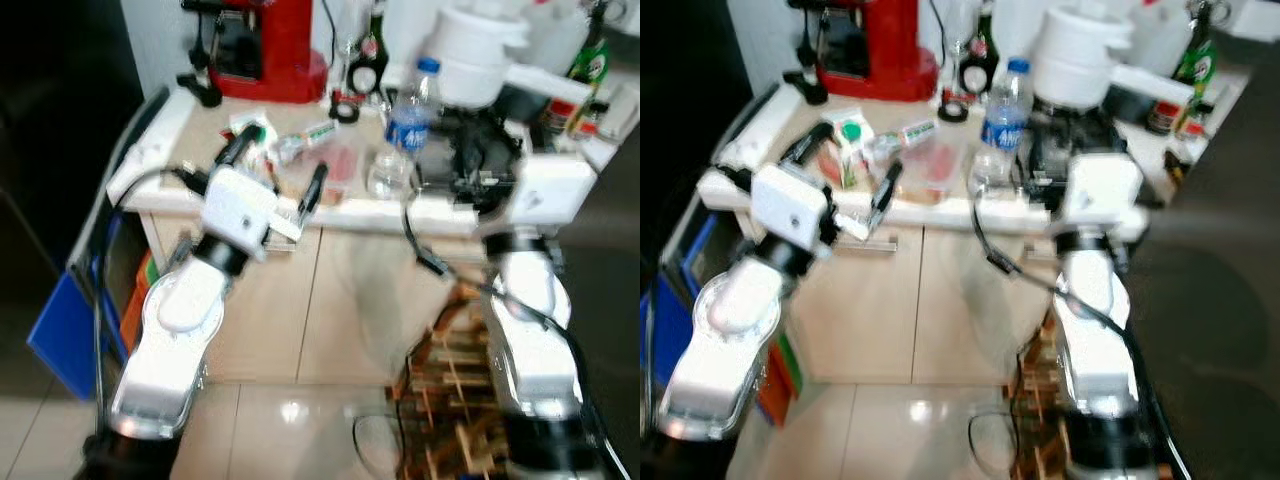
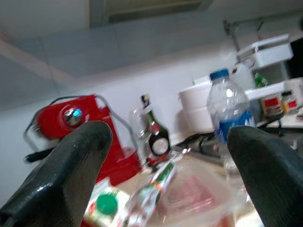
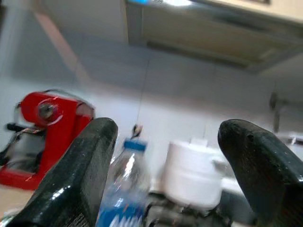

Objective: Restocking fridge

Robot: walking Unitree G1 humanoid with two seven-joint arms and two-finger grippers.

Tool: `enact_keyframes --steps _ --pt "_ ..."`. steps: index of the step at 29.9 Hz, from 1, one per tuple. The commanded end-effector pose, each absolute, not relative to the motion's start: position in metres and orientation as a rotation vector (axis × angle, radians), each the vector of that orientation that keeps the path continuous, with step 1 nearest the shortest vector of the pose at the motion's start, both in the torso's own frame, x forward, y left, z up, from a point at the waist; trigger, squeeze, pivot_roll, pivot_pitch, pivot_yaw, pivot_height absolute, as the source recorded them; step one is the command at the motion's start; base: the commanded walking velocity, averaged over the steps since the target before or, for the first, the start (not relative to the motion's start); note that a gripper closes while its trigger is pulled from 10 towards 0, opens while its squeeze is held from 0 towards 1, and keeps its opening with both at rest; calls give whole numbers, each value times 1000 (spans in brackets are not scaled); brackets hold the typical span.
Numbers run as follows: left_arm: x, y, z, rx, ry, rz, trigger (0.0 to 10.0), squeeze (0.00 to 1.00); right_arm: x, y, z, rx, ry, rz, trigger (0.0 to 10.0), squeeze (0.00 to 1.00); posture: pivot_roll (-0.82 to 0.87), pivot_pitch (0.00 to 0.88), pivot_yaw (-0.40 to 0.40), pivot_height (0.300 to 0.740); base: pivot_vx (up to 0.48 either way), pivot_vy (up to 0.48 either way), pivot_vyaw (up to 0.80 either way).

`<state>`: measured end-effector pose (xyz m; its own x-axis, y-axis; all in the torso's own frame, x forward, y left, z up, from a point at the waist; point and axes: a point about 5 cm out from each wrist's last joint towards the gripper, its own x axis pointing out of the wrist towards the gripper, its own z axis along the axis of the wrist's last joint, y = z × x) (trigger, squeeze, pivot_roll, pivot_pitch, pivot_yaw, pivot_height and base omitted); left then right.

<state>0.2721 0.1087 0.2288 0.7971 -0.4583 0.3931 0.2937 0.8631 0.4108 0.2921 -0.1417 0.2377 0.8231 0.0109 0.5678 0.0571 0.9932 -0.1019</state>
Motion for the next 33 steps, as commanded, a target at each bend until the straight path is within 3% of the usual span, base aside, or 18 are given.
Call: enact_keyframes --steps 1,5,10,16,26,33 --pt "273 99 233 348 -521 -444 10000 0 296 -153 246 -115 -616 -85 10000 0 94 0 -64 740 454 0 0" --pt "275 96 236 356 -531 -463 10000 0 300 -154 264 -98 -676 -109 10000 0 96 0 -57 740 468 0 0" --pt "280 103 243 324 -545 -410 10000 0 301 -153 304 -73 -798 -129 10000 0 92 0 -51 740 0 0 0" --pt "284 106 243 309 -541 -386 10000 0 314 -154 315 -47 -786 -135 10000 0 86 0 -45 740 0 0 0" --pt "285 105 240 302 -519 -396 10000 0 357 -157 309 101 -521 -77 10000 0 81 0 -38 740 0 0 0" --pt "287 103 239 301 -512 -398 10000 0 387 -158 312 107 -351 -16 10000 0 82 0 -46 740 0 0 0"
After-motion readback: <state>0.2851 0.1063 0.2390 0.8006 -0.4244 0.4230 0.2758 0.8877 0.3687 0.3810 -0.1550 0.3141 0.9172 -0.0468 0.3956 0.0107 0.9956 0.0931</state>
